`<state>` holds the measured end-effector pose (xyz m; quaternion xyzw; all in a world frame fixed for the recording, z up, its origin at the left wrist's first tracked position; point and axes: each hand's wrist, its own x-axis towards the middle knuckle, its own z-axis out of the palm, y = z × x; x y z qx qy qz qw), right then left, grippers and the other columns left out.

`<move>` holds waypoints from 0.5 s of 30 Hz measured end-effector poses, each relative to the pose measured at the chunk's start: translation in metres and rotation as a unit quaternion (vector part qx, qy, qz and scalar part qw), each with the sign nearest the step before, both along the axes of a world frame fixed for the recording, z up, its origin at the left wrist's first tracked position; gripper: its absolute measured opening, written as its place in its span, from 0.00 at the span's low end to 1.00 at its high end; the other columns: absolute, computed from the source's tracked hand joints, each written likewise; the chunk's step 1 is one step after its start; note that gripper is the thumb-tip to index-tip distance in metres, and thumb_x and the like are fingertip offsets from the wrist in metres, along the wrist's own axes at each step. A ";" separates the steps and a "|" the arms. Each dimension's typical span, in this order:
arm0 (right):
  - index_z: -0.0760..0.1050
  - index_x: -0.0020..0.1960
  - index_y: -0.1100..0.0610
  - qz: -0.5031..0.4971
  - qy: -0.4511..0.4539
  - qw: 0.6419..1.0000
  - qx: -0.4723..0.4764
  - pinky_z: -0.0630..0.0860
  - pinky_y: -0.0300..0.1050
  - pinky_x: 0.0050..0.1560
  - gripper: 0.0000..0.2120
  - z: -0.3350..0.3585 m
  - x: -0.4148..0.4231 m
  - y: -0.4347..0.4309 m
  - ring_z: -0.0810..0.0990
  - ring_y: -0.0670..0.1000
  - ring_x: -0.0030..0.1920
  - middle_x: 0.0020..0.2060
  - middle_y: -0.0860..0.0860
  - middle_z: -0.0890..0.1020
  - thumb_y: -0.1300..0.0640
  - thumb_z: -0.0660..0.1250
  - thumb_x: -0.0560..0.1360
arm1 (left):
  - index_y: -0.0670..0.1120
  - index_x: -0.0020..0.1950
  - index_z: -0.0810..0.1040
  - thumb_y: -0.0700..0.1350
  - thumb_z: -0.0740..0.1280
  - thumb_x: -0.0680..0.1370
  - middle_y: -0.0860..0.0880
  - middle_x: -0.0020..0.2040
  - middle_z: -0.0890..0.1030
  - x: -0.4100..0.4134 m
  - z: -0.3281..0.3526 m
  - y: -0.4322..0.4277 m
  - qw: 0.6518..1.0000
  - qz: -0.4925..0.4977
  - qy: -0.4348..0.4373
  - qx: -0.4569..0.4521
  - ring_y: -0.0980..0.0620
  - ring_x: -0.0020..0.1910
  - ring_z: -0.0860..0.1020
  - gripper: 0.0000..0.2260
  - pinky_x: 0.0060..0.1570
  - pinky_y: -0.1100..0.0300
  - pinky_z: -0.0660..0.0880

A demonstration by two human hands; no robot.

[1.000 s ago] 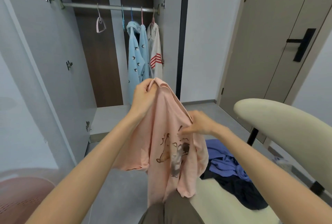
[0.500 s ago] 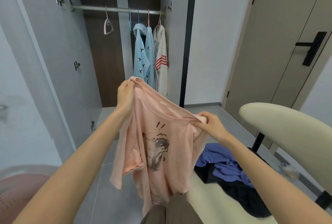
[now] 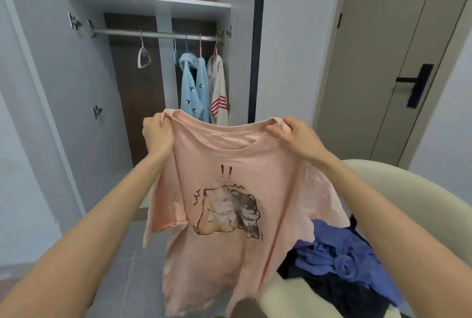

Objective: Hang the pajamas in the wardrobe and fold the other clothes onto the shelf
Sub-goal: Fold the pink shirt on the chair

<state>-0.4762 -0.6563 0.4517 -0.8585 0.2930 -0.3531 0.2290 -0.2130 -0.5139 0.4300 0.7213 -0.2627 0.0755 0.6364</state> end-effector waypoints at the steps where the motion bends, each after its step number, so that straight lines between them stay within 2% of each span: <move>1: 0.75 0.46 0.55 0.018 0.014 1.000 0.017 0.67 0.41 0.41 0.19 0.011 -0.001 0.000 0.72 0.48 0.39 0.38 0.46 0.75 0.39 0.60 0.77 | 0.36 0.49 0.74 0.45 0.52 0.82 0.37 0.60 0.72 0.001 0.007 -0.004 1.000 0.020 0.004 0.002 0.39 0.58 0.71 0.15 0.57 0.48 0.68; 4: 0.72 0.46 0.63 0.071 -0.006 0.995 0.073 0.66 0.36 0.46 0.19 0.033 -0.011 -0.004 0.68 0.47 0.43 0.41 0.49 0.71 0.47 0.55 0.82 | 0.36 0.53 0.76 0.44 0.52 0.82 0.37 0.58 0.74 0.005 0.020 -0.012 0.999 0.031 0.005 0.002 0.39 0.57 0.73 0.16 0.55 0.49 0.69; 5: 0.71 0.45 0.64 0.069 0.012 0.996 0.061 0.65 0.34 0.44 0.16 0.036 -0.015 -0.006 0.68 0.47 0.42 0.40 0.49 0.70 0.52 0.55 0.82 | 0.36 0.53 0.76 0.43 0.52 0.81 0.38 0.57 0.76 0.005 0.022 -0.014 1.000 0.026 0.001 -0.004 0.41 0.55 0.74 0.15 0.53 0.50 0.70; 6: 0.69 0.42 0.62 0.060 0.032 0.997 0.044 0.63 0.31 0.38 0.14 0.037 -0.019 -0.008 0.66 0.46 0.38 0.37 0.48 0.69 0.55 0.56 0.82 | 0.37 0.53 0.76 0.42 0.53 0.81 0.41 0.54 0.77 0.005 0.023 -0.016 1.000 0.022 0.001 -0.016 0.43 0.52 0.75 0.14 0.50 0.52 0.69; 7: 0.66 0.38 0.58 0.050 0.042 0.998 0.021 0.62 0.31 0.33 0.14 0.038 -0.021 -0.009 0.64 0.46 0.35 0.34 0.46 0.66 0.56 0.57 0.82 | 0.38 0.53 0.75 0.42 0.54 0.81 0.44 0.52 0.77 0.004 0.024 -0.018 0.999 0.021 0.007 -0.033 0.47 0.49 0.74 0.13 0.46 0.55 0.68; 9: 0.61 0.33 0.54 0.015 0.010 1.000 -0.016 0.60 0.34 0.28 0.17 0.037 -0.022 -0.013 0.61 0.45 0.30 0.29 0.46 0.63 0.55 0.60 0.80 | 0.40 0.55 0.74 0.44 0.57 0.81 0.48 0.49 0.75 0.001 0.027 -0.021 0.998 0.021 0.023 -0.061 0.52 0.46 0.72 0.10 0.46 0.59 0.66; 11: 0.67 0.32 0.55 -0.036 -0.065 0.996 -0.042 0.62 0.35 0.29 0.15 0.038 -0.021 -0.014 0.65 0.45 0.29 0.27 0.47 0.69 0.55 0.65 0.76 | 0.41 0.54 0.74 0.44 0.58 0.81 0.50 0.47 0.74 -0.001 0.030 -0.023 0.997 0.017 0.006 -0.068 0.52 0.46 0.72 0.09 0.46 0.60 0.67; 13: 0.74 0.34 0.55 -0.080 -0.139 0.985 -0.058 0.64 0.34 0.31 0.10 0.046 -0.022 -0.014 0.70 0.45 0.30 0.29 0.49 0.76 0.55 0.69 0.73 | 0.44 0.50 0.73 0.44 0.59 0.81 0.53 0.43 0.75 -0.003 0.037 -0.025 0.996 0.005 -0.028 -0.086 0.53 0.43 0.72 0.05 0.43 0.61 0.68; 15: 0.75 0.35 0.54 -0.110 -0.190 0.972 -0.080 0.66 0.34 0.32 0.08 0.063 -0.025 -0.014 0.74 0.47 0.33 0.31 0.49 0.79 0.55 0.70 0.71 | 0.47 0.47 0.71 0.44 0.60 0.80 0.58 0.39 0.74 -0.006 0.053 -0.027 0.991 -0.010 -0.065 -0.113 0.56 0.40 0.72 0.04 0.40 0.64 0.68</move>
